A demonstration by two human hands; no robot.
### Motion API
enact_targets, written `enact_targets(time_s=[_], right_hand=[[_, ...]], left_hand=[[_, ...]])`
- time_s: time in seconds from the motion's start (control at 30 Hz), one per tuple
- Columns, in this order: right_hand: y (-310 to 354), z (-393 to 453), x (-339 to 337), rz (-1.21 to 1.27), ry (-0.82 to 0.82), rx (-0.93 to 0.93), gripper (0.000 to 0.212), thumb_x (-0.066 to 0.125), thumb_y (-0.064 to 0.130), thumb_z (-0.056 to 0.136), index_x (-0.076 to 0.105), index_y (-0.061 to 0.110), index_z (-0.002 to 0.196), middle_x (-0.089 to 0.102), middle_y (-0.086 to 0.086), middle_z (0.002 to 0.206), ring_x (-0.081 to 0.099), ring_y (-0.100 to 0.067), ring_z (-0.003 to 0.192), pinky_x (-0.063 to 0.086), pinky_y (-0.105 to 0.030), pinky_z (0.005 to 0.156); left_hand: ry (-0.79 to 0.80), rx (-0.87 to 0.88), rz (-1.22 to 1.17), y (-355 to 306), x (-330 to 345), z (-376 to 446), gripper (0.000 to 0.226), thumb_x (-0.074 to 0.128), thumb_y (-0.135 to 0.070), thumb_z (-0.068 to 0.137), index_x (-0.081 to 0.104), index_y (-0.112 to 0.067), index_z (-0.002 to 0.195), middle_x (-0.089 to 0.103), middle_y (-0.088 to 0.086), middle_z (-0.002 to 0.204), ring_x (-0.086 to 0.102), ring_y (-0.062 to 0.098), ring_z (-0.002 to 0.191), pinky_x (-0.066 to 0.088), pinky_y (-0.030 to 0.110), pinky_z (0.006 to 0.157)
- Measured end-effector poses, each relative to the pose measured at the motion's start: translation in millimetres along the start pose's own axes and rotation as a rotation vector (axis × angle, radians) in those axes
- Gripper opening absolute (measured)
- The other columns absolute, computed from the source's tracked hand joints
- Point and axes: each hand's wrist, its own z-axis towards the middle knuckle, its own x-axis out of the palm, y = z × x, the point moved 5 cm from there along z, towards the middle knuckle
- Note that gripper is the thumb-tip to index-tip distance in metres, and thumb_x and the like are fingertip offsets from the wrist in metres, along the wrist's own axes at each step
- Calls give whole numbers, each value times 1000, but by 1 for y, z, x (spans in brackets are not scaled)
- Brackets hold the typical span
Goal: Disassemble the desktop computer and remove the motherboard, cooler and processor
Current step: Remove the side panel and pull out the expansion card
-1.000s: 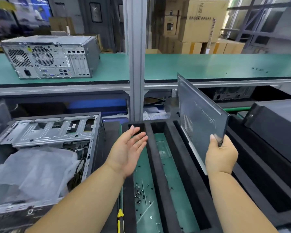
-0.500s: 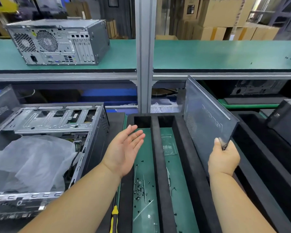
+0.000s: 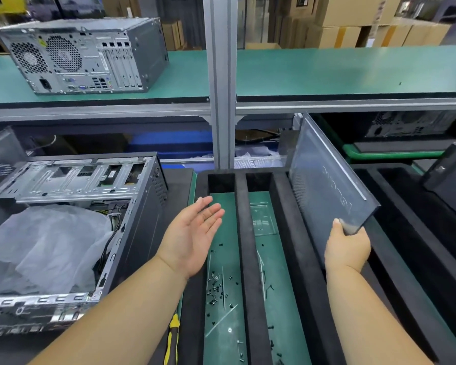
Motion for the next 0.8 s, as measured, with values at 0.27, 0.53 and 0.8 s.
enact_targets(time_s=[0.27,0.53,0.8], right_hand=[[22,-21,-13,-78,157,-26,33,61,19,91,56,26,123,65,10,107,63,-16,98,49,-28,76],[75,-69,-42,14,136,-222,69,66,16,90,31,32,148,41,18,145,43,0,129,38,-24,98],[130,-180,-8,3,76,-432,28,59,24,91,53,38,115,48,18,114,56,-5,92,47,-27,78]], left_hand=[[72,-29,10,9,14,-19,57,63,-31,77,57,-5,127,59,18,130,60,28,119,41,40,108],[174,-41,32,-5,13,-50,54,61,-31,77,57,-6,125,59,18,129,60,27,118,41,39,107],[264,-7,45,-77,-52,-88,47,61,-29,78,61,-7,119,61,13,116,60,27,118,44,36,103]])
